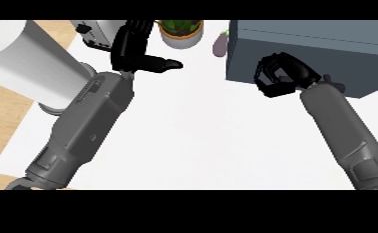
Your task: Pick up the cup, place it into the drawer and close the drawer
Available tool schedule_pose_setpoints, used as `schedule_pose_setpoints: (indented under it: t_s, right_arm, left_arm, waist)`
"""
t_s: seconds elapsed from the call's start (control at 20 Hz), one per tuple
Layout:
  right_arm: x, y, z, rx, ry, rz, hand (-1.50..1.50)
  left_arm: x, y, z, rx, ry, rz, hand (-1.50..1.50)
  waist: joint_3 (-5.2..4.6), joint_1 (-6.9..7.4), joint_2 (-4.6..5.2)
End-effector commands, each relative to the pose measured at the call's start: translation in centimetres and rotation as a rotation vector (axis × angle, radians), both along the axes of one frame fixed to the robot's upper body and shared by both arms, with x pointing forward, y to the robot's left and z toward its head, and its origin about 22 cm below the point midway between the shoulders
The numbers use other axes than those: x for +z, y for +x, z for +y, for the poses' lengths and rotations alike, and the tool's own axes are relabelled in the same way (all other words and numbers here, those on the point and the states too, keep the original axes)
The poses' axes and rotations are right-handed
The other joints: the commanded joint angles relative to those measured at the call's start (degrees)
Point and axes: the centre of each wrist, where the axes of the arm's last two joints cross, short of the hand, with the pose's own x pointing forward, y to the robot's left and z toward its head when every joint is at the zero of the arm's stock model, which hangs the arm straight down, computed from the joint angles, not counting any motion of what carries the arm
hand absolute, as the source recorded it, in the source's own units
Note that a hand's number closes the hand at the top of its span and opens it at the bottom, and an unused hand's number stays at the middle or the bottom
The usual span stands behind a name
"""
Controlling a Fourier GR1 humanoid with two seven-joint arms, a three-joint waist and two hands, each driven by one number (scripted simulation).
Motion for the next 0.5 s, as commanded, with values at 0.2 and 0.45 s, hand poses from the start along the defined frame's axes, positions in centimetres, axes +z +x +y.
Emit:
schedule_pose_setpoints:
  t_s: [0.2,0.45]
  right_arm:
    - [8.9,3.0,-4.1,-0.181,-0.004,-0.158,1.5]
    - [10.2,2.9,-4.7,-0.167,0.024,-0.165,1.5]
  left_arm:
    - [-0.4,-0.4,1.0,-0.027,-0.006,0.001,-1.5]
    - [-0.8,-0.7,1.2,-0.049,-0.012,0.0,-1.5]
  waist:
    - [-0.27,3.16,1.42]
    - [-0.38,3.71,1.41]
